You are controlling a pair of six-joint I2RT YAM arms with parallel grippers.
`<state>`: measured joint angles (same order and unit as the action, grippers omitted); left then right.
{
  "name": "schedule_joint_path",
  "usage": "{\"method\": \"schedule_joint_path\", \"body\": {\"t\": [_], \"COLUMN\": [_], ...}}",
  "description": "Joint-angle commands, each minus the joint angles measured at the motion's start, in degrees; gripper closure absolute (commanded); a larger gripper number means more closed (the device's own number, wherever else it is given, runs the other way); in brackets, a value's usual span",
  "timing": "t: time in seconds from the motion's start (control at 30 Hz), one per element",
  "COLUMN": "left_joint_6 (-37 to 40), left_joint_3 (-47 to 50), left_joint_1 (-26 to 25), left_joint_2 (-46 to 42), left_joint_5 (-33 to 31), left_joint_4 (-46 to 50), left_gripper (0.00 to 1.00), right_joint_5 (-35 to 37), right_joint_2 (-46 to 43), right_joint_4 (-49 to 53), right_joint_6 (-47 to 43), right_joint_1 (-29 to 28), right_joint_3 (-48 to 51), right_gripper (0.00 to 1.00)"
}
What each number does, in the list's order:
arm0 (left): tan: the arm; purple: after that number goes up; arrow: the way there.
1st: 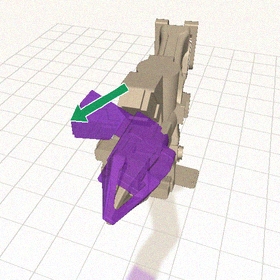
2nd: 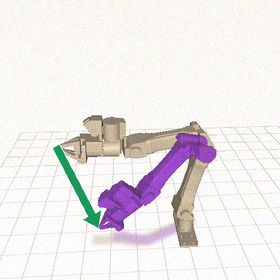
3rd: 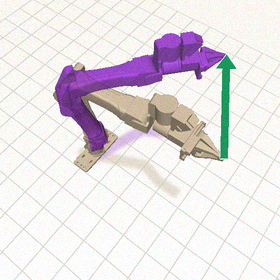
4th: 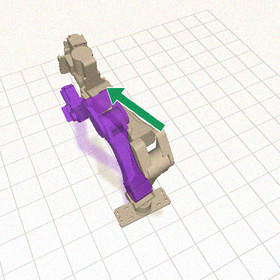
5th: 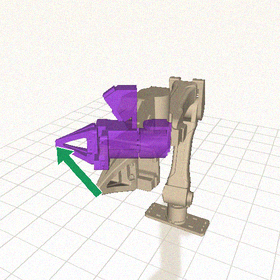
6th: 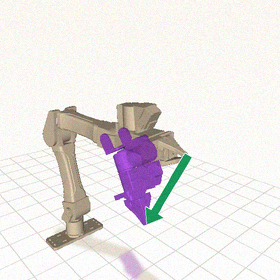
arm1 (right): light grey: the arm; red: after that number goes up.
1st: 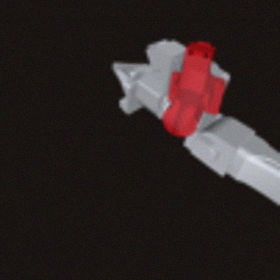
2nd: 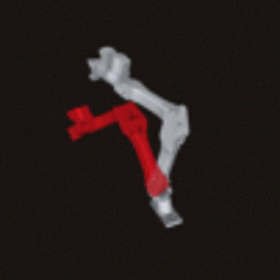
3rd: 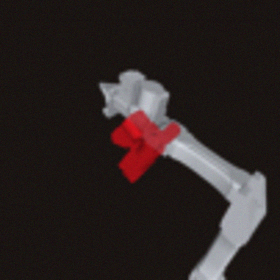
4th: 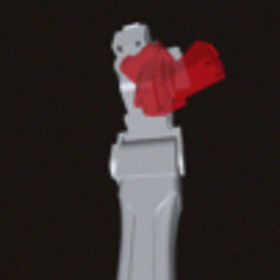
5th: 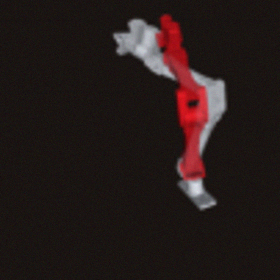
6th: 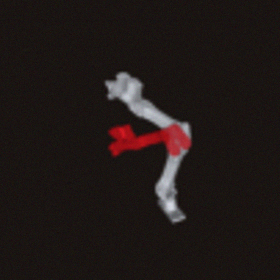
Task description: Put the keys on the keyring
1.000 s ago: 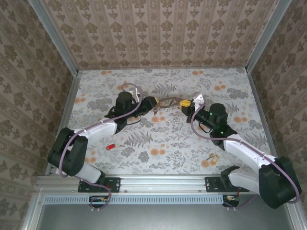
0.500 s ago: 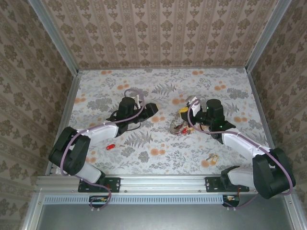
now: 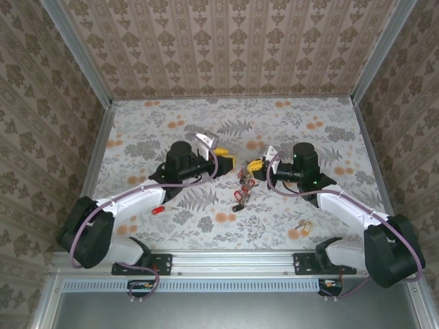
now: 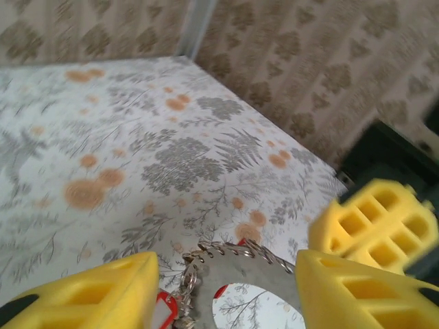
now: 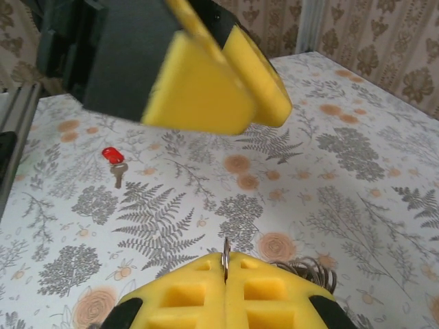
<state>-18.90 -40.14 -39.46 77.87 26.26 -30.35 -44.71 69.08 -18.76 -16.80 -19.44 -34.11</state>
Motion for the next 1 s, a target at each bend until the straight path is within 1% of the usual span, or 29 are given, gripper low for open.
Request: {"method": "schedule_joint_path", "body": {"t": [0.0,0.07,0.1,0.13,0.17,0.2,0.27,0.33,0.47,0.5,0.57,0.6,0.77,0.97], "left_joint_6": [13.81,16.57,17.59,18.12,18.32,18.65,19.21,20.65,28.01,28.94,29.97,30.18,31.45,33.24], "left_joint_3": [3.16,3.23,2.94,2.62,2.51,2.36,1.92,1.76,0.4,0.06,-0.48,-0.68,-1.75,-2.97], "left_joint_1": [0.24,0.62,0.74,0.87,1.36,1.86,2.73,3.67,3.78,3.78,3.77,3.71,2.58,0.67], "left_joint_2": [-0.96,-0.78,-0.34,0.05,0.6,1.1,1.37,0.89,-0.32,-0.49,-0.7,-0.62,0.3,2.24], "left_joint_5": [3.68,5.95,7.22,8.24,10.03,13.11,16.11,19.48,20.58,20.62,21.27,21.82,23.18,22.04], "left_joint_4": [-6.7,-5.15,-3.82,-3.28,-2.91,-2.92,-2.35,-2.36,4.74,6.32,8.11,8.2,8.59,7.92], "left_gripper": [0.48,0.49,0.51,0.58,0.61,0.62,0.65,0.65,0.65,0.65,0.65,0.65,0.65,0.67], "right_joint_5": [-5.06,-6.29,-7.08,-7.93,-8.98,-9.78,-10.67,-11.21,-11.39,-13.01,-15.46,-14.9,-16.2,-16.73], "right_joint_2": [0.56,1.09,1.36,1.64,1.99,2.38,3.21,3.84,4.78,4.88,5.49,5.74,6.06,6.77], "right_joint_4": [-4.64,-4.61,-4.49,-4.24,-3.69,-2.67,-0.21,1.42,0.16,1.57,8.37,9.99,9.39,9.41], "right_joint_6": [-1.04,-0.94,-0.85,-0.87,-1.16,-1.9,-3.27,-4.53,-6.8,-8.35,-15.04,-15.54,-18.25,-19.49], "right_joint_1": [0.02,0.16,0.25,0.4,0.58,0.72,0.71,0.77,0.72,0.83,0.7,0.58,0.56,0.59], "right_joint_3": [0.12,-0.08,-0.34,-0.56,-0.9,-1.47,-2.64,-3.64,-3.64,-4.26,-6.7,-7.53,-7.64,-7.58], "right_gripper": [1.0,1.0,1.0,1.0,1.0,1.0,1.0,1.0,1.0,1.0,1.0,1.0,1.0,1.0]}}
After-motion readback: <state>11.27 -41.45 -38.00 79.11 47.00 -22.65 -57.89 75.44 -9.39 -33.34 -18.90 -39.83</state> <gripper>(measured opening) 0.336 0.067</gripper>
